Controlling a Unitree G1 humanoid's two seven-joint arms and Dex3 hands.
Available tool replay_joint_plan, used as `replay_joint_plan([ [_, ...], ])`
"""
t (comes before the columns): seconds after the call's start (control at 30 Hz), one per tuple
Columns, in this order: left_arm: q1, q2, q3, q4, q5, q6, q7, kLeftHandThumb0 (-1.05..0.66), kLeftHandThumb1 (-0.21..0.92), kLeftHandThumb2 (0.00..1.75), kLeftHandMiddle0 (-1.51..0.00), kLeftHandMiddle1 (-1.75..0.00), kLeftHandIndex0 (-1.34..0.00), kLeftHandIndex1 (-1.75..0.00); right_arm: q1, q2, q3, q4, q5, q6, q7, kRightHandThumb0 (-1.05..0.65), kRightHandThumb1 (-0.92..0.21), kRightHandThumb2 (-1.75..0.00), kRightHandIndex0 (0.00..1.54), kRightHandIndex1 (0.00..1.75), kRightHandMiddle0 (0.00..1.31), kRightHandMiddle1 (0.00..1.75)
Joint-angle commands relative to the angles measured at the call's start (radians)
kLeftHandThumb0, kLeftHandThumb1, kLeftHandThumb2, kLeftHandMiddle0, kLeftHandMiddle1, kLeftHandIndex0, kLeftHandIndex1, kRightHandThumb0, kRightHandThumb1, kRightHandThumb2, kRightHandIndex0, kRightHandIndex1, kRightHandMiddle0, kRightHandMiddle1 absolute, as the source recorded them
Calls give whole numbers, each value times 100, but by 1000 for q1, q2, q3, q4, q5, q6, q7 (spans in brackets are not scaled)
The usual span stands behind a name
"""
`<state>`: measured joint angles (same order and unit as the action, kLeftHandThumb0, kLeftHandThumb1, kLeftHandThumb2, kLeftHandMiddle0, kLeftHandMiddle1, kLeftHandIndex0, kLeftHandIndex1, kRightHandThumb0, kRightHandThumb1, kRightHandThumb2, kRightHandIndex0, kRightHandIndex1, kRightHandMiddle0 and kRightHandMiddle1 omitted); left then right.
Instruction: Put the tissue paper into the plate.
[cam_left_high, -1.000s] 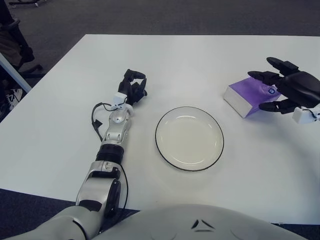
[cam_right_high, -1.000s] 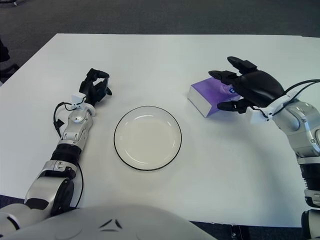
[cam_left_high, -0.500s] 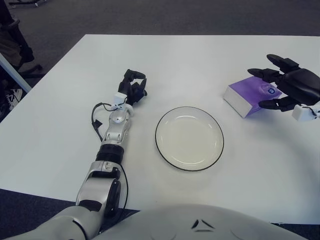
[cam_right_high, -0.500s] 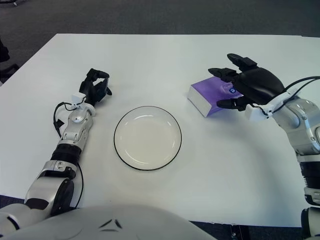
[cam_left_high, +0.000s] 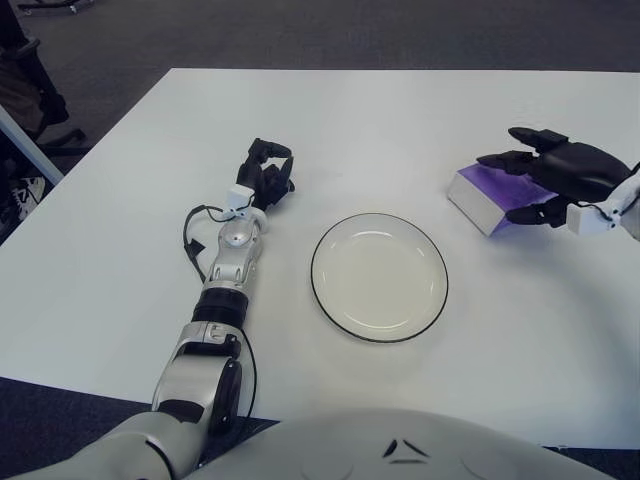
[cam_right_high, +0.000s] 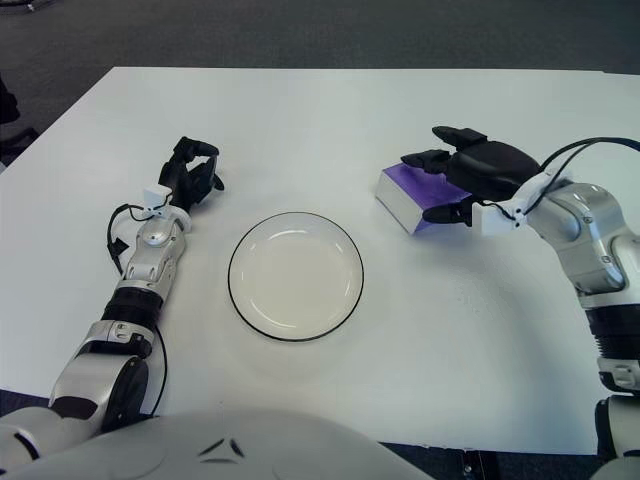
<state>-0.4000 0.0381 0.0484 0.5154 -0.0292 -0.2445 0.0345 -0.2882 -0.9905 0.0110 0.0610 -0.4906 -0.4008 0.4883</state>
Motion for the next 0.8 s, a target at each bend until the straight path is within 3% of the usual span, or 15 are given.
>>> replay_joint_plan([
  [0.0,116,-41,-6,54,2,3,9,-35,92,40,-69,-174,-33,-163,-34,12,29,42,8,-3,20,-90,-92,-69,23,0,30,0],
  [0.37,123,-45,-3,49,0,-9,13,-35,92,40,-70,-174,-33,-163,-118,43,115,218,110,-24,164,-95,-92,-66,11,0,18,0],
  [0.77,124,-42,-2,44,0,-6,12,-35,92,40,-70,-173,-33,-163,-137,55,143,267,114,-38,176,-98,-92,-65,2,0,8,0],
])
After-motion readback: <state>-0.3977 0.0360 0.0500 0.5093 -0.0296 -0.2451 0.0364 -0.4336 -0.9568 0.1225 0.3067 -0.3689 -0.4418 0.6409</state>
